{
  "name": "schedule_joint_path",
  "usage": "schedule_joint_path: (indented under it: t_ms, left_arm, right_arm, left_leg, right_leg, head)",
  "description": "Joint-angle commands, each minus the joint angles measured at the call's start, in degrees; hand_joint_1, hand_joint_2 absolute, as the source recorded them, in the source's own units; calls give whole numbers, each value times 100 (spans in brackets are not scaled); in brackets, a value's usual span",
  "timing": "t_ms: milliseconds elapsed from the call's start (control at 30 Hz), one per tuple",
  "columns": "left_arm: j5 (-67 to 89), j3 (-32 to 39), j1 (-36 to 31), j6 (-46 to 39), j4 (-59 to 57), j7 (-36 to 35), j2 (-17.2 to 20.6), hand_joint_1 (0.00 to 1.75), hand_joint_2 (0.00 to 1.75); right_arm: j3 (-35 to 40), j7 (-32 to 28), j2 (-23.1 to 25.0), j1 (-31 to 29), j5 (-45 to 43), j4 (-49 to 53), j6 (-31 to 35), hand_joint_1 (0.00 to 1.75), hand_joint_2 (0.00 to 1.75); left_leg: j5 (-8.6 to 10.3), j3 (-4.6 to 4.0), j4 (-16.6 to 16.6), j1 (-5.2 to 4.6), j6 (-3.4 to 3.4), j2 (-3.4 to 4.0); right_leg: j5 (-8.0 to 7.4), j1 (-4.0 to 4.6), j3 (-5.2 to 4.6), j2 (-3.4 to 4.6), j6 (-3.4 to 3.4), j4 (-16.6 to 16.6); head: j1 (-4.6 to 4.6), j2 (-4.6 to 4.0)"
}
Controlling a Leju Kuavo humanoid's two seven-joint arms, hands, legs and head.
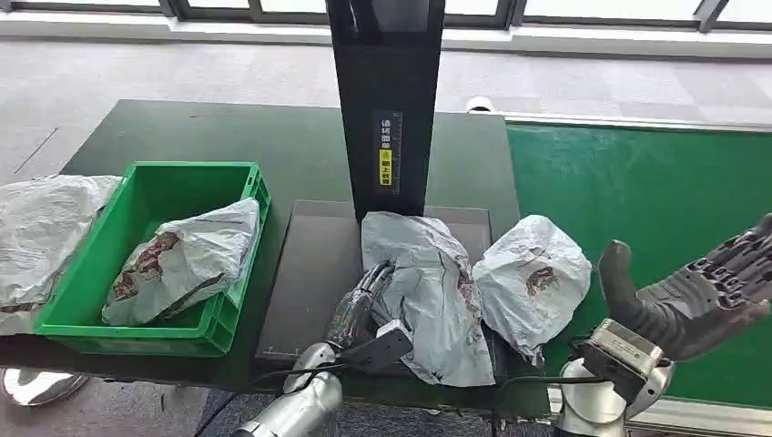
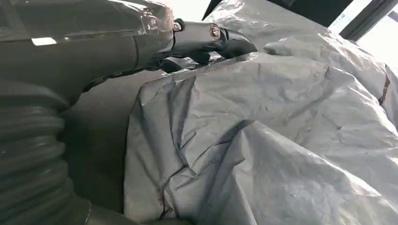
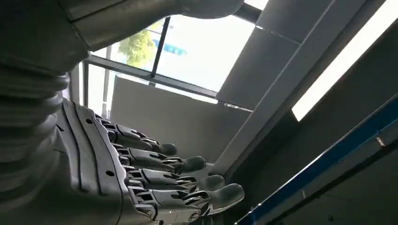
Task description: Moved the parcel from conveyor to table for the left to box.
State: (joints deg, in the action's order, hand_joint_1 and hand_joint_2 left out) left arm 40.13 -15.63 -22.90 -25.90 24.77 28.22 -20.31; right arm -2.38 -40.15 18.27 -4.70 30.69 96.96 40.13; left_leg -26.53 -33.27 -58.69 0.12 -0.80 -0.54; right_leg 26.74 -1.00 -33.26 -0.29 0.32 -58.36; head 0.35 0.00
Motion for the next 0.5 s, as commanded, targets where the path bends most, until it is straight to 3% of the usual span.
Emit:
schedule_joint_path:
  t_ms: [33, 67, 500]
  left_arm:
    - [34, -311, -49, 84, -578, -59, 31, 0, 175]
    - [383, -506, -85, -123, -640, -328, 50, 175, 175]
    - [383, -506, -85, -123, -640, -328, 50, 175, 175]
  right_arm:
    - [-57, 15, 173, 296, -25, -40, -13, 0, 175]
    - [-88, 15, 173, 281, -59, -116, -13, 0, 175]
    - [-88, 15, 173, 281, -59, -116, -13, 0, 175]
  left_leg:
    - [2, 5, 9, 3, -1, -2]
    - [6, 5, 17, 3, -1, 2]
    - [5, 9, 19, 2, -2, 4]
  right_leg:
    - [-4, 4, 8, -2, -2, 13]
    - [-9, 5, 8, 1, -3, 22]
    - [-10, 5, 9, 2, -4, 24]
  head:
    - [0, 0]
    - [0, -2]
    - [0, 0]
